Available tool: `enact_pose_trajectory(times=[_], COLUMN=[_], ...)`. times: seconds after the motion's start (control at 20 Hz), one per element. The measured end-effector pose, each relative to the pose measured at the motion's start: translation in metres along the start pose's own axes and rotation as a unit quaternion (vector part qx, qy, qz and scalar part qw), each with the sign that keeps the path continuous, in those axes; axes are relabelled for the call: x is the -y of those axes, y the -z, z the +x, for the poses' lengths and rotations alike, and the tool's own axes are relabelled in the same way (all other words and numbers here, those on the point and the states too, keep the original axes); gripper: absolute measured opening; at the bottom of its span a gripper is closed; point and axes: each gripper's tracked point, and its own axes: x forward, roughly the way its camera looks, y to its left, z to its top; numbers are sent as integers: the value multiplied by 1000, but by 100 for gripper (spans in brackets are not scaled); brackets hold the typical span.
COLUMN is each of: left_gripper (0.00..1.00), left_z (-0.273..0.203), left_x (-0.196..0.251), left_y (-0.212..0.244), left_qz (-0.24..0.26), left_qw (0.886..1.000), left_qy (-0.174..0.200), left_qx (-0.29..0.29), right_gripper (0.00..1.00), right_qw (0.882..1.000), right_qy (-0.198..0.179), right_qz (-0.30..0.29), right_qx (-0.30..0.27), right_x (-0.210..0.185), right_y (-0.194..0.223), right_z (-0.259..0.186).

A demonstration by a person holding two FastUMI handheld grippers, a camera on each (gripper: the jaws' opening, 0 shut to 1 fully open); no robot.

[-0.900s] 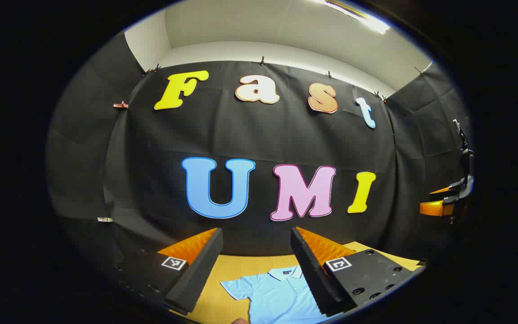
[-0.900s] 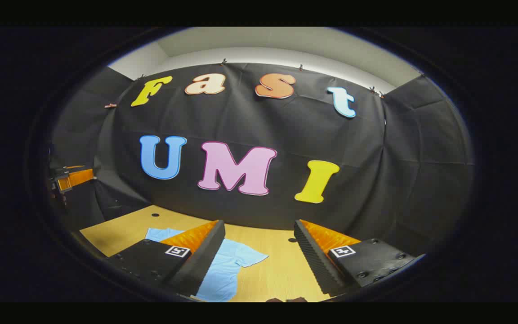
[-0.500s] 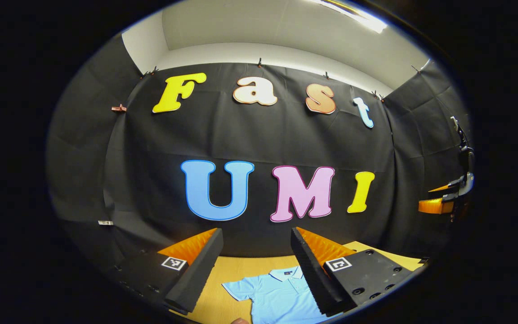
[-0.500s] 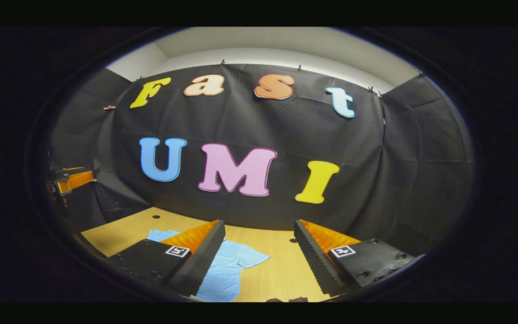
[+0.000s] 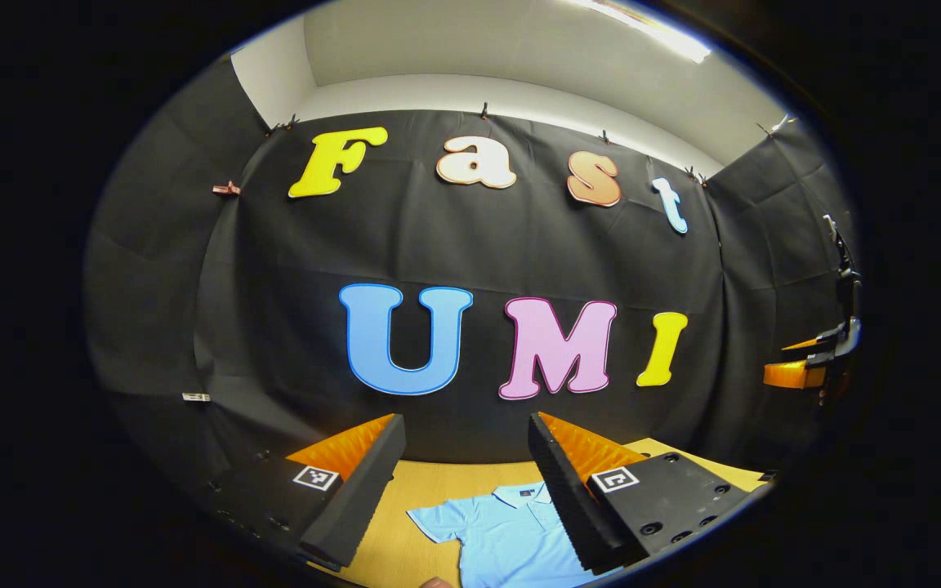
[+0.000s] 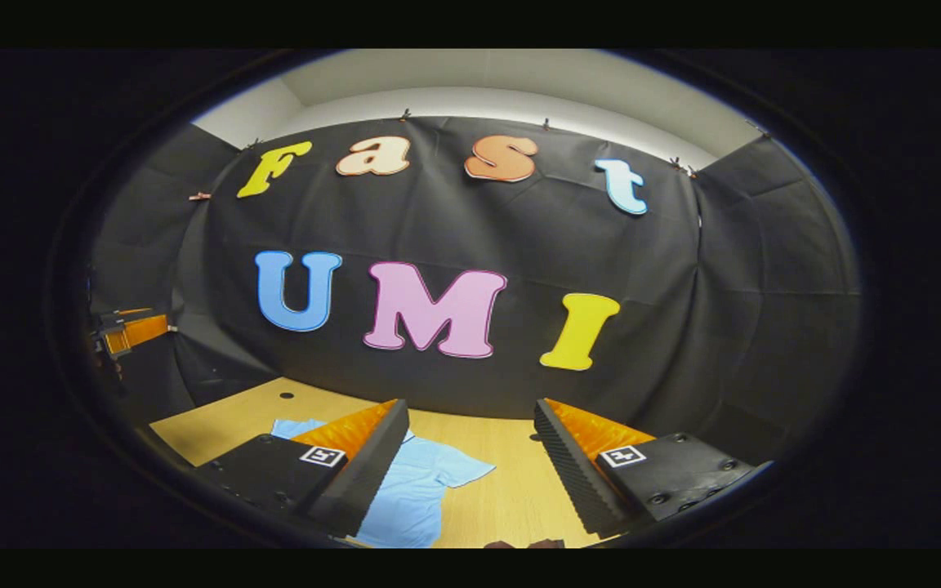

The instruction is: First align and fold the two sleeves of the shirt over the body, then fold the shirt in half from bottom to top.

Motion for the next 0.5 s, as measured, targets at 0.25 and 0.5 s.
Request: enact_pose_trajectory(times=[0.25,0.5], left_gripper=[96,97], left_z=[0,9], left_x=[-5,-7], left_y=[5,18], left_qz=[-8,-14], left_qw=[1000,1000], left_qy=[-1,-14], left_qx=[0,-20], right_gripper=[97,95], right_qw=[1000,999], right_qy=[-3,-24], right_qz=[19,7], right_qx=[-14,-46], right_x=[-1,4], right_y=[1,26], right_z=[11,49])
